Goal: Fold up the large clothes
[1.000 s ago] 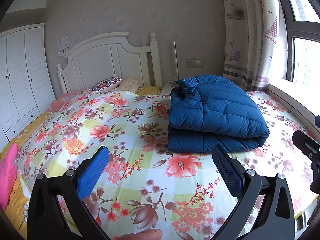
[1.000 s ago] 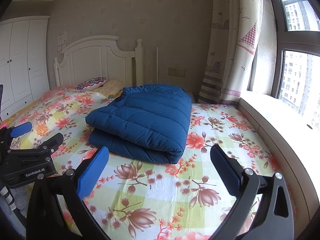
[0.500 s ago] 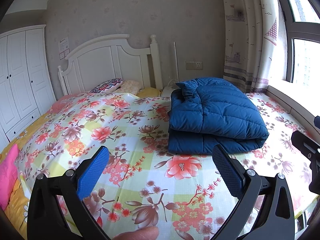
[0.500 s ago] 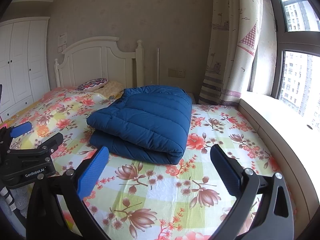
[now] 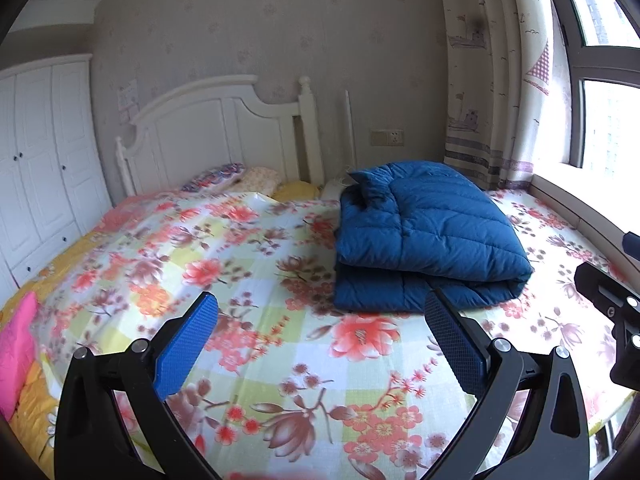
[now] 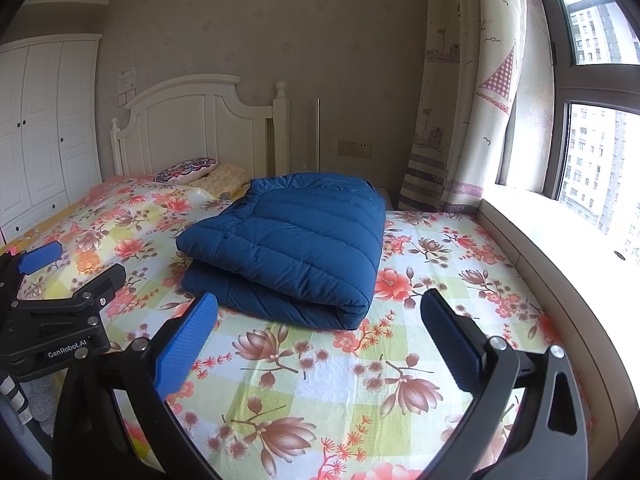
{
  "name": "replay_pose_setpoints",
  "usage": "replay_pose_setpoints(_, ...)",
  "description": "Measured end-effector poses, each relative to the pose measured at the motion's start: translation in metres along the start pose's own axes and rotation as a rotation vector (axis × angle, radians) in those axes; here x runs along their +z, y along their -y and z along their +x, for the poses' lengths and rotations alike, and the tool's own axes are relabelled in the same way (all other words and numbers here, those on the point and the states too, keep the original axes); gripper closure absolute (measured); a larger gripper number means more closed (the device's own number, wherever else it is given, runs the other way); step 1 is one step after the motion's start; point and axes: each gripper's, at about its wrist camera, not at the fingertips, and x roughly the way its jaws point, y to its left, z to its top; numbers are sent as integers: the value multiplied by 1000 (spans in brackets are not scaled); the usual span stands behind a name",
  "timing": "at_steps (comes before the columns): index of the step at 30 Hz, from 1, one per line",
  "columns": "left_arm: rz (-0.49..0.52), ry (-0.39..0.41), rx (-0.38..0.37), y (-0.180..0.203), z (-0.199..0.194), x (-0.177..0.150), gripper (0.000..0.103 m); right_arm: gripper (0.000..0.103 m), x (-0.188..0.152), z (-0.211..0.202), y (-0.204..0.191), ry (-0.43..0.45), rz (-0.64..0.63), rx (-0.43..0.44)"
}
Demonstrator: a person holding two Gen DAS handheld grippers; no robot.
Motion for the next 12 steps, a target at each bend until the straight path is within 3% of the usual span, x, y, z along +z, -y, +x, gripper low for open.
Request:
replay_pose_setpoints(4, 27, -50, -44, 3, 20, -13, 4, 2, -8, 13, 3, -32, -3, 2)
replay_pose_setpoints(7, 34, -204, -89, -6, 56, -20, 4, 2, -20, 33, 8, -88, 14, 4)
replay_pose_setpoints(12, -24, -329, -73, -65, 104, -20, 4, 3, -31, 70, 27, -226, 16, 40)
